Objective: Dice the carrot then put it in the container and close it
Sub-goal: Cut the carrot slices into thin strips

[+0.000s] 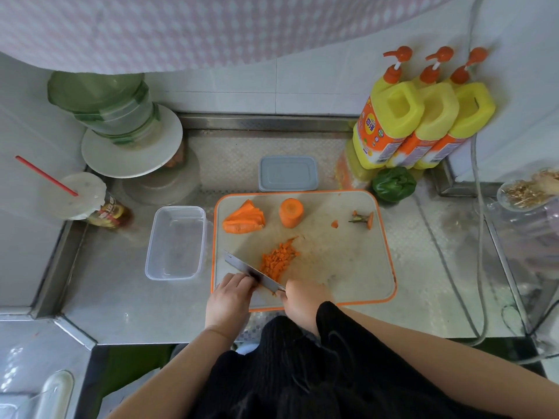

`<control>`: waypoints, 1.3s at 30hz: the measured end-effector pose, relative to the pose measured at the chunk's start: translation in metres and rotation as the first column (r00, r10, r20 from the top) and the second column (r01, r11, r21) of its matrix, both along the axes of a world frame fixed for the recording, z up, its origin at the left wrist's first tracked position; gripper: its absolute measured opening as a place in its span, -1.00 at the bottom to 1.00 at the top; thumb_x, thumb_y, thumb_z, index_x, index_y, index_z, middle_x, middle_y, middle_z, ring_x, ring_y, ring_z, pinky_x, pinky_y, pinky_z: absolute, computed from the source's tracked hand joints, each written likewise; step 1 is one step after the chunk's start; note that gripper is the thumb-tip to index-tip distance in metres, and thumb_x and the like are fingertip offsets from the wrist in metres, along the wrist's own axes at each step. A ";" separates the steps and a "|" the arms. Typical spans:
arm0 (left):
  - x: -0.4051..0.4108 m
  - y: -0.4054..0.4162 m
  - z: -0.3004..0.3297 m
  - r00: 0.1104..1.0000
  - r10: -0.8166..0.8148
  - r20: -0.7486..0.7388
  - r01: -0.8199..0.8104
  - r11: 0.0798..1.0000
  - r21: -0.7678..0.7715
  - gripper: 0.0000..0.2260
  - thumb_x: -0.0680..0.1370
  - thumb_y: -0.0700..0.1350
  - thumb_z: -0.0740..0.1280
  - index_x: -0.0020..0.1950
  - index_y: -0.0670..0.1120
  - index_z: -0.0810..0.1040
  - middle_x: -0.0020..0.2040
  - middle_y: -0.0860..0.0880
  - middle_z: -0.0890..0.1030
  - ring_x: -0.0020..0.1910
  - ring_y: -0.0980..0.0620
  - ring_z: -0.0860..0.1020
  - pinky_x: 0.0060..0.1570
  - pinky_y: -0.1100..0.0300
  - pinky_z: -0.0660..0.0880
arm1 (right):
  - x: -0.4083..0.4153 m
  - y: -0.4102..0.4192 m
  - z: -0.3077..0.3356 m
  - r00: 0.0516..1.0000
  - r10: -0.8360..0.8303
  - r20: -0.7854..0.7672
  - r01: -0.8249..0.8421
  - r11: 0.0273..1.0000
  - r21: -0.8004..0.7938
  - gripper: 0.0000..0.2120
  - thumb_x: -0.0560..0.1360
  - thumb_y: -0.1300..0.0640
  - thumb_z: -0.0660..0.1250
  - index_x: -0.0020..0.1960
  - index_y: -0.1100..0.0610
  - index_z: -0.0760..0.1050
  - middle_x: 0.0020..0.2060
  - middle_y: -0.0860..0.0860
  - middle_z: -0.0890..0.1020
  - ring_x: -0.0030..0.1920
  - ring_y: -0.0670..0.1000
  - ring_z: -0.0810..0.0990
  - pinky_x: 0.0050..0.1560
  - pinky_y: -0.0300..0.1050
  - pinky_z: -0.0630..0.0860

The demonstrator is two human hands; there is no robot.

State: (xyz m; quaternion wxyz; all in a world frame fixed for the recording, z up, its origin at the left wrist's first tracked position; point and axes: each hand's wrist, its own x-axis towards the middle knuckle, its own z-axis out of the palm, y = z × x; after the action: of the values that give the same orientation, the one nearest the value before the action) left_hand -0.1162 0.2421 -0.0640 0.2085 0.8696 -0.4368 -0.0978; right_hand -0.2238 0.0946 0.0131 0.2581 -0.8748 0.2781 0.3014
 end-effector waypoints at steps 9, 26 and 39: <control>0.001 -0.004 -0.003 1.000 -0.023 0.013 0.023 1.000 0.012 -0.93 0.46 -0.23 0.38 -0.16 -0.06 0.60 -0.19 0.04 0.59 -0.16 -0.06 0.54 -0.37 0.05 0.54 | 0.009 0.002 -0.005 1.000 -0.007 -0.010 0.007 1.000 -0.008 -0.67 0.66 -0.01 0.06 0.12 0.20 0.46 -0.08 0.12 0.58 -0.01 0.14 0.59 -0.11 -0.08 0.42; -0.009 -0.014 0.007 0.853 -0.374 0.365 0.394 0.919 0.020 -0.63 0.48 -0.17 0.17 0.20 -0.09 0.64 0.18 -0.05 0.62 0.23 -0.07 0.44 0.19 -0.02 0.51 | -0.003 -0.031 0.009 0.820 -0.557 0.131 0.531 0.826 0.189 -0.61 0.61 -0.10 0.14 -0.26 0.15 0.34 -0.40 -0.02 0.37 -0.28 0.04 0.41 -0.22 -0.13 0.30; 0.007 -0.025 0.004 0.829 -0.322 0.457 0.328 0.942 0.068 -0.59 0.48 -0.20 0.23 0.33 -0.16 0.54 0.27 -0.10 0.54 0.24 -0.18 0.52 0.41 -0.03 0.18 | -0.020 -0.045 0.017 0.793 -0.581 0.183 0.549 0.812 0.196 -0.58 0.59 -0.10 0.17 -0.36 0.08 0.21 -0.44 -0.02 0.32 -0.43 -0.05 0.29 -0.41 -0.17 0.19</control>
State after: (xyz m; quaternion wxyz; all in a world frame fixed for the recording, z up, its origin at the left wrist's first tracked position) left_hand -0.1095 0.2174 -0.0602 0.0848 0.7792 -0.6158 0.0808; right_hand -0.2434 0.0494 0.0298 0.4247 -0.7615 0.4739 0.1231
